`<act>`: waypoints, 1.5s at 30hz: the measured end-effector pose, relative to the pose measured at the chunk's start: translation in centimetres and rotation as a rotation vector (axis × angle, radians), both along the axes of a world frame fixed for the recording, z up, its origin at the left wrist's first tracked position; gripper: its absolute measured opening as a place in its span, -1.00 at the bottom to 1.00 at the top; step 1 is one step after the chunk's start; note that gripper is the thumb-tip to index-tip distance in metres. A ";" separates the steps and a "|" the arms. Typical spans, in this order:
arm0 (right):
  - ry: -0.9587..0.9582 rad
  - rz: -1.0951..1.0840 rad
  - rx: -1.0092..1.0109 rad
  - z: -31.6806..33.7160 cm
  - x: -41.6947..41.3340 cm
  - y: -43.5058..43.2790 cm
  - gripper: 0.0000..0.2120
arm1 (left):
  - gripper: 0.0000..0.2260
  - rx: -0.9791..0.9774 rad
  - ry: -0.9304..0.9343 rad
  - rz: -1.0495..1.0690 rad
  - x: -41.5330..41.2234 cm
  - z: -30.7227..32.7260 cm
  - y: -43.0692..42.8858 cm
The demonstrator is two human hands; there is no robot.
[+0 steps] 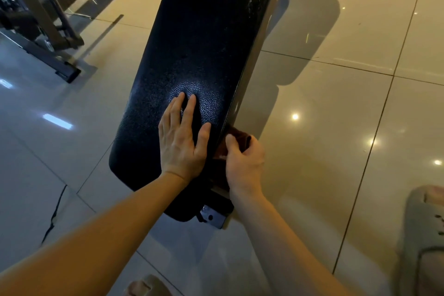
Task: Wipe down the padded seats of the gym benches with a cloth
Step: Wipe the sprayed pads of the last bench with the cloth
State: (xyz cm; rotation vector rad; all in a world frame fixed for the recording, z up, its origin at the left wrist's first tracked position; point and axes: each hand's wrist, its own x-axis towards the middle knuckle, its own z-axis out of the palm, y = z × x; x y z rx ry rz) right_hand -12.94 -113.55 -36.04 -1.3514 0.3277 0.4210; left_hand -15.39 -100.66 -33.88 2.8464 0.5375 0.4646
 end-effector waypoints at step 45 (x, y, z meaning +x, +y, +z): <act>-0.188 0.005 -0.191 1.1 1.9 -1.4 -0.93 | -0.43 0.008 0.000 0.011 -0.1 0.1 0.0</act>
